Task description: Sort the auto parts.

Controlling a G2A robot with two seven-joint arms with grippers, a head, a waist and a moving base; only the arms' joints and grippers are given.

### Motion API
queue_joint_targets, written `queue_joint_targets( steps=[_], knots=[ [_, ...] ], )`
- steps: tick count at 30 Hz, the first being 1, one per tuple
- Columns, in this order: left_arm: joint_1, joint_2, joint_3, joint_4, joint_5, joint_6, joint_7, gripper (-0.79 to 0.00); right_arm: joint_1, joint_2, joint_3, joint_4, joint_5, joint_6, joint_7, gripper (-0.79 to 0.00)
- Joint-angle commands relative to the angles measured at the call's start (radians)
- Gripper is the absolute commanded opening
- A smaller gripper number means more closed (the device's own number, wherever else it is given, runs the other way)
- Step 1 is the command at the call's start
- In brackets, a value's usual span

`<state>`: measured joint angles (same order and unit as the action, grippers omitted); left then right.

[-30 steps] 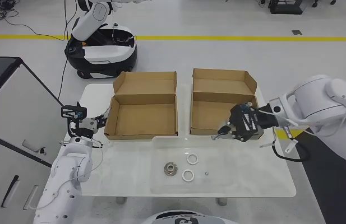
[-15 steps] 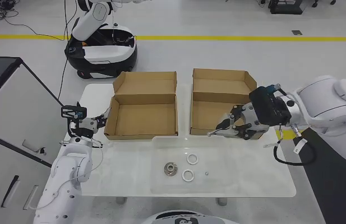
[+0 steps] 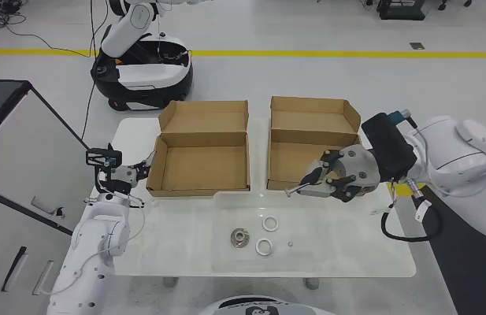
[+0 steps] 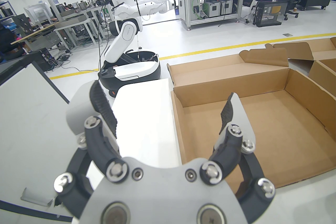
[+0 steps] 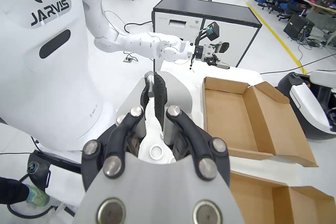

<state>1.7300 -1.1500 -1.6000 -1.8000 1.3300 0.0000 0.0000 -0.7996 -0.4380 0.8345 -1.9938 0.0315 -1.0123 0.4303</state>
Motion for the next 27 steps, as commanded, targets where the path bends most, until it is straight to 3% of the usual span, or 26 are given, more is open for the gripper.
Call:
queue_joint_targets(
  steps=[1,20,27],
  knots=[
    [0.000,0.000,0.000,0.000,0.000,0.000,0.000,0.000,0.000,0.000,0.000,0.000,-0.002,0.000,0.001,-0.785],
    [0.000,0.000,0.000,0.000,0.000,0.000,0.000,0.000,0.000,0.000,0.000,0.000,-0.002,0.000,0.001,-0.785],
    [0.000,0.000,0.000,0.000,0.000,0.000,0.000,0.000,-0.048,-0.015,0.009,-0.039,0.039,0.000,-0.091,-0.785]
  ],
)
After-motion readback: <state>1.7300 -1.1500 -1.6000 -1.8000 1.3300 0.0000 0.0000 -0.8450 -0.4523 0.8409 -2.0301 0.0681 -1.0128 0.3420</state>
